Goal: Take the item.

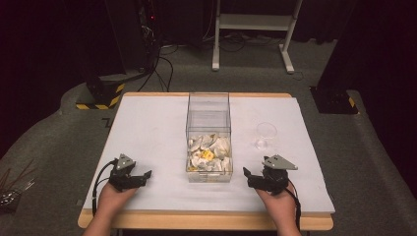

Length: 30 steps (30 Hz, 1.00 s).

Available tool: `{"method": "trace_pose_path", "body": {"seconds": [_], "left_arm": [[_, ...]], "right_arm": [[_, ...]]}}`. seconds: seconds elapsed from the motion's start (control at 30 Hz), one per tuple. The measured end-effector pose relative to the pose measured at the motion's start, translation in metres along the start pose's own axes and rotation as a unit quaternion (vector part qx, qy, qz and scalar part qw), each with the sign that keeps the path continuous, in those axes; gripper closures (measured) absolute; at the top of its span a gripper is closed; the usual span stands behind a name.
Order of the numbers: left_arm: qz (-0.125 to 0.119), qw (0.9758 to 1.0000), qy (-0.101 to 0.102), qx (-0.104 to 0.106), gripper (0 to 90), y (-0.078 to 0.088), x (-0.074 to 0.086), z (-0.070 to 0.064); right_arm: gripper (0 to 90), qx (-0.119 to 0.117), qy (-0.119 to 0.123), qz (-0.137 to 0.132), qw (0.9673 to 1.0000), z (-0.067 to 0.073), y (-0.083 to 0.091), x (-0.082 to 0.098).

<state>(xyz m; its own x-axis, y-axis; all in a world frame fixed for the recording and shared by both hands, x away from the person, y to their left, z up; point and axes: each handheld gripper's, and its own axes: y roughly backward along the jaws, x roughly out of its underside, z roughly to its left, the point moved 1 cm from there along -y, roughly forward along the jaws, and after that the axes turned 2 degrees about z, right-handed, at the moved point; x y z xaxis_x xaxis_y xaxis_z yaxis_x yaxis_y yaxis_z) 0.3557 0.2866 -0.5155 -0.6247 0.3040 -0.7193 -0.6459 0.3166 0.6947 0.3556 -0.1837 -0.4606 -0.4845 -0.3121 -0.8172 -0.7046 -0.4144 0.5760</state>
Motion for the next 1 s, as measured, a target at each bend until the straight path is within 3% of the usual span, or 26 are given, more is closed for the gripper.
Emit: {"method": "trace_pose_path", "body": {"seconds": [0.6, 1.0], "left_arm": [[0.0, 1.0, -0.003, -0.002, 22.5, 0.0, 0.0, 0.0], [0.0, 1.0, -0.003, -0.003, 22.5, 0.0, 0.0, 0.0]], "right_arm": [[19.3, -0.035, 0.01, -0.028, 0.9989, 0.019, 0.012, -0.024], [20.8, -0.06, 0.021, -0.033, 0.9974, 0.034, 0.002, -0.039]]}}
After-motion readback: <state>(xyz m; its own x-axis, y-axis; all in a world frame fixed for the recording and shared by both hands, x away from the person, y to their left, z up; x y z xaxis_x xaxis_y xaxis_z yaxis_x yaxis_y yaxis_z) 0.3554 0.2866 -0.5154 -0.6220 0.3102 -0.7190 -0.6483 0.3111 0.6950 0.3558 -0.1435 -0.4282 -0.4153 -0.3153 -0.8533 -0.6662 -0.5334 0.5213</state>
